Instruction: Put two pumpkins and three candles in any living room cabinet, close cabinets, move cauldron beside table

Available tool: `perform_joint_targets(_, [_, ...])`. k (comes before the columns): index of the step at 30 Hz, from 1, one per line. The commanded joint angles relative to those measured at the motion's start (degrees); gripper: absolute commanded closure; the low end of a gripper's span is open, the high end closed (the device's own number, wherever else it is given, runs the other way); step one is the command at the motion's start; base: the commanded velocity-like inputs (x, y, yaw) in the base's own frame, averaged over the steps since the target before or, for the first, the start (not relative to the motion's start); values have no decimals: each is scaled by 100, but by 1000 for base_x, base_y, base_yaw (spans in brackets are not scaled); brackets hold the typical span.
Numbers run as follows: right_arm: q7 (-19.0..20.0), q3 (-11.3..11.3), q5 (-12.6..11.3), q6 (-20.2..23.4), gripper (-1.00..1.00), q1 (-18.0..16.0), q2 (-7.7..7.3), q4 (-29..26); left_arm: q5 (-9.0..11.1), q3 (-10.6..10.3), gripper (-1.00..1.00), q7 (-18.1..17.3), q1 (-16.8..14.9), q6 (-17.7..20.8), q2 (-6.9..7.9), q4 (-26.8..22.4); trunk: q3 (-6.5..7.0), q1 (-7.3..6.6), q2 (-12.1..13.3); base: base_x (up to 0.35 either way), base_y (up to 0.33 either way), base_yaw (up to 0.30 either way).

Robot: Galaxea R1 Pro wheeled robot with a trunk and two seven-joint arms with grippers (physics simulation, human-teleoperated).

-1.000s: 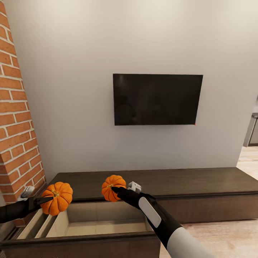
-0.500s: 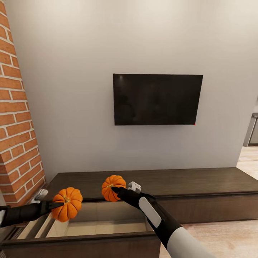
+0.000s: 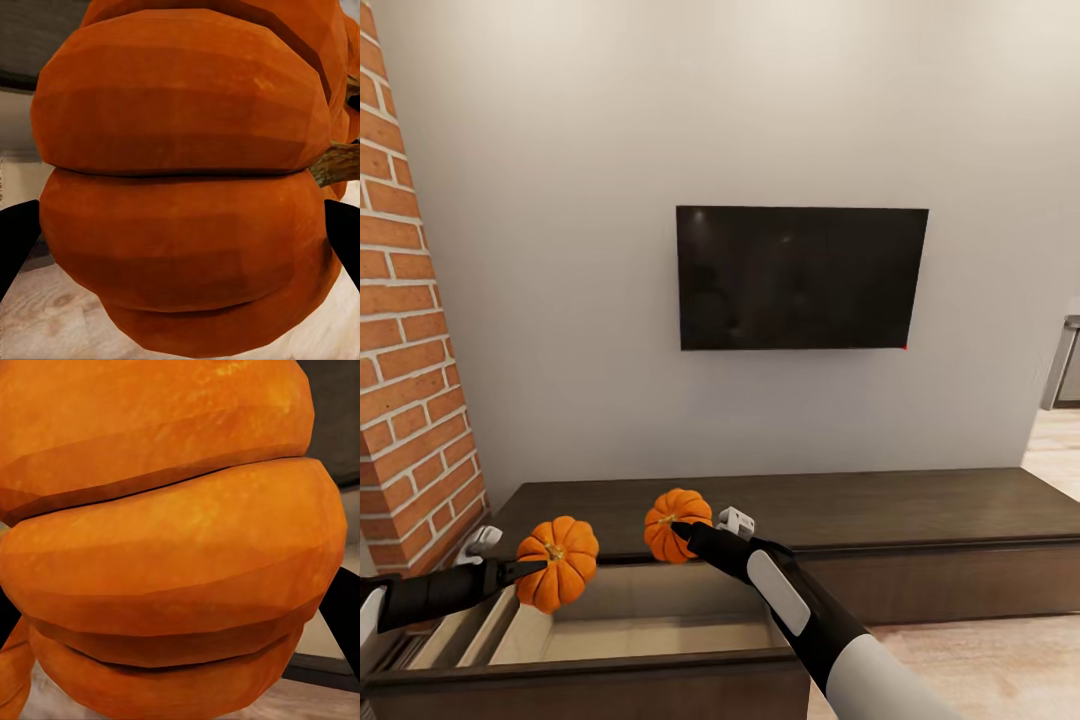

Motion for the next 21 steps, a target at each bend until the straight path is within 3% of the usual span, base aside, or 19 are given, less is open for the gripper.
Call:
perform_joint_targets(1, [-17, 5, -35, 11, 100, -4, -1, -2, 1, 4, 100, -1, -4, 17, 0, 2, -7, 1, -3, 147, 149, 0])
perform_joint_targets(11, [-133, 7, -29, 25, 100, -6, 7, 23, -4, 7, 100, 4, -4, -7, 0, 6, -7, 1, -3, 35, 33, 0])
perform_joint_targets(16, [-935, 20, -39, 212, 100, -10, 23, 28, -16, 7, 100, 47, -4, -95, -19, 11, -7, 1, -3, 0, 0, 0])
perform_joint_targets(21, [-1197, 22, -44, 318, 100, -10, 23, 29, -2, -8, 100, 1119, -6, -204, -472, -8, -7, 1, -3, 0, 0, 0])
